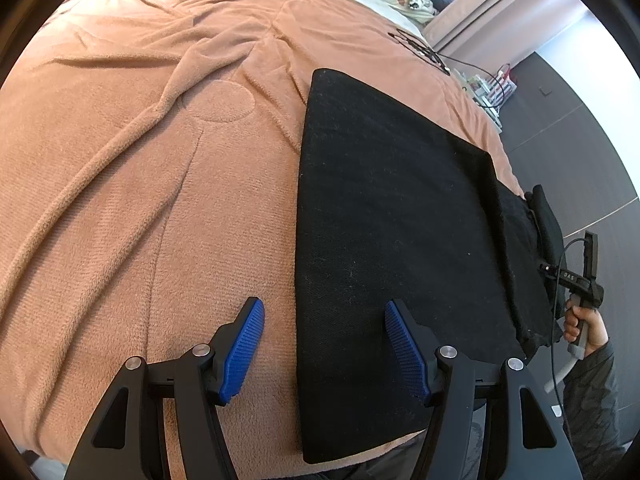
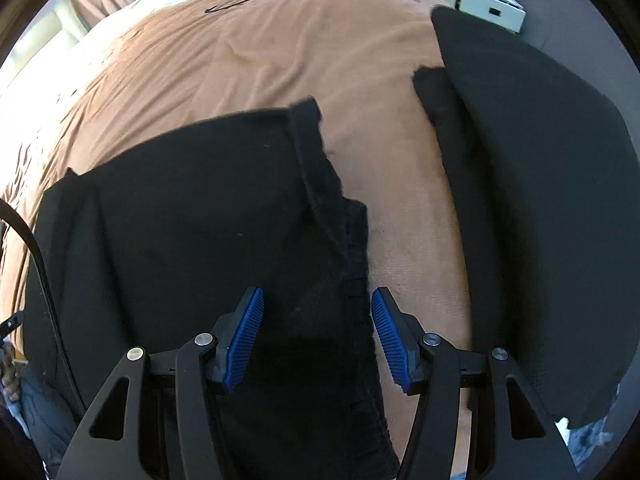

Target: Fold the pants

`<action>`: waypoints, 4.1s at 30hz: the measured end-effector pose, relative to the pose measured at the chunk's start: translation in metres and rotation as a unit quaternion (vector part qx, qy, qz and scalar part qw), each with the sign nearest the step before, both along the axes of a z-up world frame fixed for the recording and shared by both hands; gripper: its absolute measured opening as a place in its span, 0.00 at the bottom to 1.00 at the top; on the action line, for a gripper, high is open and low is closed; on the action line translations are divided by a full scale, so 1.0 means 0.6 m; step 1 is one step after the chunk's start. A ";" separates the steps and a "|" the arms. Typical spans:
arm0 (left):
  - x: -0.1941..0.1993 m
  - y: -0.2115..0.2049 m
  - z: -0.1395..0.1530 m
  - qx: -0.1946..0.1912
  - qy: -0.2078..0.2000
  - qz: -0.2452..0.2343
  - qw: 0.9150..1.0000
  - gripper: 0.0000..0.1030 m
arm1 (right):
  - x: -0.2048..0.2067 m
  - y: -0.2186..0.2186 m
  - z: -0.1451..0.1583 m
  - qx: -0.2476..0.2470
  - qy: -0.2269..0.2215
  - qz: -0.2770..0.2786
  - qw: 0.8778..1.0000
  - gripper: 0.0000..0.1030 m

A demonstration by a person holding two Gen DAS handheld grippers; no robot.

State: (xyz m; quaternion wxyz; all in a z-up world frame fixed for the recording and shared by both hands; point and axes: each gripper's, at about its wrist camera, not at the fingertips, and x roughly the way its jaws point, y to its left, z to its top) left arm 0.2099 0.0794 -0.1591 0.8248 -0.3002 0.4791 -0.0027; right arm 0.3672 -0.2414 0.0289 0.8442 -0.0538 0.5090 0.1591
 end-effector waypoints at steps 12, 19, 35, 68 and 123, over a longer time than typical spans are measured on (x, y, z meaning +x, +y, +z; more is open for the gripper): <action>0.004 -0.007 0.000 0.012 0.001 0.002 1.000 0.64 | -0.083 0.005 0.095 -0.018 -0.107 -0.013 0.994 0.47; -0.009 0.000 -0.001 0.003 -0.004 0.002 1.000 0.63 | -0.168 0.056 0.119 -0.005 -0.117 0.077 0.990 0.48; -0.047 0.009 -0.006 -0.078 -0.005 -0.006 0.997 0.46 | -0.265 0.179 0.062 0.030 -0.070 0.231 0.970 0.48; -0.064 0.016 -0.017 -0.096 -0.012 0.004 0.995 0.46 | -0.249 0.230 0.036 0.051 -0.046 0.252 0.965 0.10; -0.056 -0.001 -0.012 -0.081 -0.007 0.007 0.997 0.46 | -0.163 0.034 0.124 0.095 -0.110 -0.064 0.987 0.67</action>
